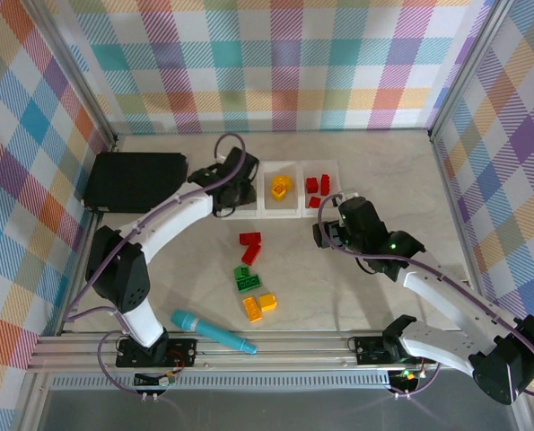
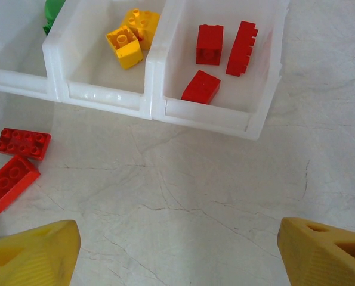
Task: Sort the legos into containers by color
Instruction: Place the lego in the container.
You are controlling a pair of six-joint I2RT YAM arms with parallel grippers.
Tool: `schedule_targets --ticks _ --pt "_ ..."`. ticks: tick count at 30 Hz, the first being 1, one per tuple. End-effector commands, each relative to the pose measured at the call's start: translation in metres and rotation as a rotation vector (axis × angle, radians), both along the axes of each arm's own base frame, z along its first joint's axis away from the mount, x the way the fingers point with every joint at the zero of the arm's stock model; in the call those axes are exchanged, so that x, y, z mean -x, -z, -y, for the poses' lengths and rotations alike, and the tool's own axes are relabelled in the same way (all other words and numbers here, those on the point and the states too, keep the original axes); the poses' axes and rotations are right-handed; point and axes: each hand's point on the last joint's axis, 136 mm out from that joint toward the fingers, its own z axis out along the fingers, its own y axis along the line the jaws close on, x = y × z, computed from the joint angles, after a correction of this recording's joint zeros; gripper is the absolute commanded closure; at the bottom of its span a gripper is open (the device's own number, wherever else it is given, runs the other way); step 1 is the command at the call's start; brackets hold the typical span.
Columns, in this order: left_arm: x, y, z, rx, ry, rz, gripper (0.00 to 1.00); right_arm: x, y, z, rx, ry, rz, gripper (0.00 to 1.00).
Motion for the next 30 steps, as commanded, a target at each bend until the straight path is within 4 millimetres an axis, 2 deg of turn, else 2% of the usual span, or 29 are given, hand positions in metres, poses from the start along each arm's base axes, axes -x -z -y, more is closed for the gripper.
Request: schedule_targets --ticks 1,6,13,20,27,29,30 --pt "-0.021 0.008 -0.003 -0.022 0.046 -0.029 0.73 0.0 -0.009 0.005 0.02 0.004 0.016 0.14" --pt "-0.046 0.031 0.001 -0.009 0.056 -0.077 0.73 0.001 -0.007 0.015 0.058 0.026 0.023 0.14" --pt "-0.076 0.057 0.0 -0.071 0.043 -0.113 0.73 0.003 -0.005 0.018 0.081 0.021 0.012 0.14" --pt "-0.086 0.072 -0.004 -0.123 0.015 -0.13 0.67 0.005 -0.004 0.021 0.101 0.022 0.009 0.13" --pt "-0.088 0.076 -0.005 -0.14 0.012 -0.129 0.52 0.006 0.0 0.023 0.109 0.027 -0.003 0.13" --pt "-0.088 0.073 -0.006 -0.14 0.011 -0.122 0.4 0.006 0.001 0.022 0.107 0.027 -0.005 0.13" --pt "-0.088 0.071 -0.007 -0.138 0.01 -0.117 0.37 0.006 0.001 0.022 0.105 0.025 -0.006 0.13"
